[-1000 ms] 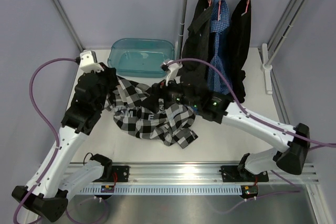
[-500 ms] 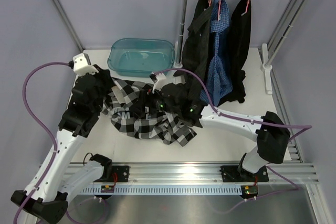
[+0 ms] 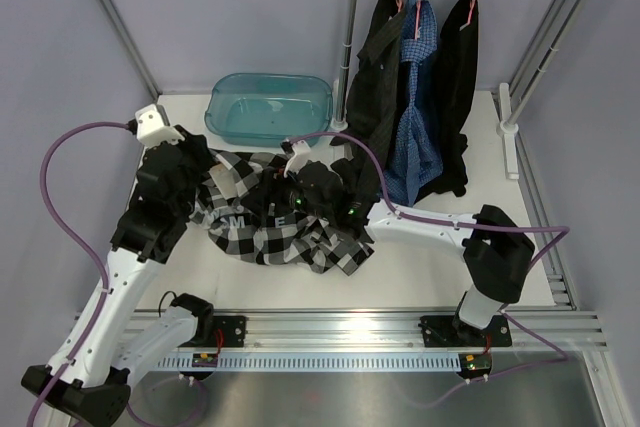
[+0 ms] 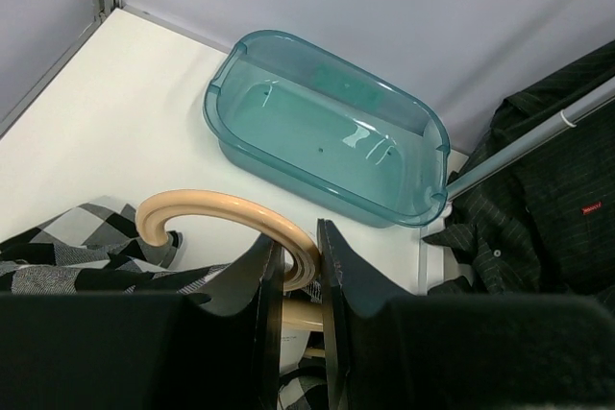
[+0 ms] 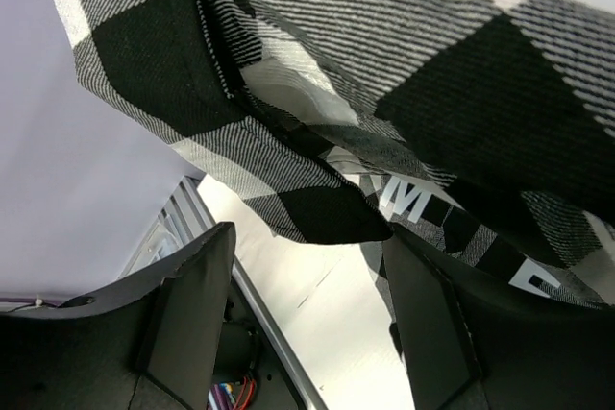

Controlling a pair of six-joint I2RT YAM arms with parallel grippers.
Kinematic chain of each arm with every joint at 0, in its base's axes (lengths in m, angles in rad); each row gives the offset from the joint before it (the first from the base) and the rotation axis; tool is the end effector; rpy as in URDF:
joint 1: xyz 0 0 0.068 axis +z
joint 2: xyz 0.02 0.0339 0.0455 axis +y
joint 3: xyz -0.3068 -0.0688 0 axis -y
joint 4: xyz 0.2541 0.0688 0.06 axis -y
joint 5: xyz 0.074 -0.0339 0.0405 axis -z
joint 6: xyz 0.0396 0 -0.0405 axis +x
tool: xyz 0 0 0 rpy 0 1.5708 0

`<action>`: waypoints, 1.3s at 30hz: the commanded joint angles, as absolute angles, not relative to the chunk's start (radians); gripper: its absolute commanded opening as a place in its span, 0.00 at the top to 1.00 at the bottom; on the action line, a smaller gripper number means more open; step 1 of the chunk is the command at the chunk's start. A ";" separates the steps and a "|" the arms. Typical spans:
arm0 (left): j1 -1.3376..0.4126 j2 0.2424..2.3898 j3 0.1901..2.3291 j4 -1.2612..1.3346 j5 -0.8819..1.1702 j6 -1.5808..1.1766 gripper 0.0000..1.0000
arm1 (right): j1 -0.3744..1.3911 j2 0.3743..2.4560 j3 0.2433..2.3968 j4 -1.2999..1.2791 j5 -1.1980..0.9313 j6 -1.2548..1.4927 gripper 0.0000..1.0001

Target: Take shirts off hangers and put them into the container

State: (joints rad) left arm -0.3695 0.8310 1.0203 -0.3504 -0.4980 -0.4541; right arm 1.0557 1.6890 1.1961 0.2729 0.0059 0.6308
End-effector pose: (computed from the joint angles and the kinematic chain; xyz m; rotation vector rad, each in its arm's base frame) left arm 0.1549 -0.0397 0.4294 -0.4332 1.6599 -0.1802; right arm 0.2068 0.3648 0.3260 -0.4084 1.9154 1.1678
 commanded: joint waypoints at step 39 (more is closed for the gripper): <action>-0.353 0.784 1.002 -0.253 -0.508 -0.506 1.00 | 1.062 1.611 1.006 0.577 0.274 0.706 1.00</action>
State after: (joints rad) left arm -0.3538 0.8101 1.0035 -0.3492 -0.4973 -0.4801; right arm 1.0561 1.6897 1.0325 0.5339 0.1787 0.7414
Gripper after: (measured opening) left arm 0.201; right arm 0.012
